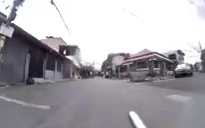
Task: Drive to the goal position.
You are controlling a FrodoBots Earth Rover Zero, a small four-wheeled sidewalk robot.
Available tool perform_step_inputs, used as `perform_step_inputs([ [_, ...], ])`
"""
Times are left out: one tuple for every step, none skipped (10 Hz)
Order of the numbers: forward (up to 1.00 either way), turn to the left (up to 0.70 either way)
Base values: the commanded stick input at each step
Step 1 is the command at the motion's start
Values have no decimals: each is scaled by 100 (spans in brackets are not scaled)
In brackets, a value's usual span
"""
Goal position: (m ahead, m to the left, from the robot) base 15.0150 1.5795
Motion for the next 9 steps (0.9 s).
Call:
perform_step_inputs([
  [85,-34],
  [85,-34],
  [85,-34],
  [85,-34],
  [85,-27],
  [85,-5],
  [85,0],
  [85,0],
  [85,0],
])
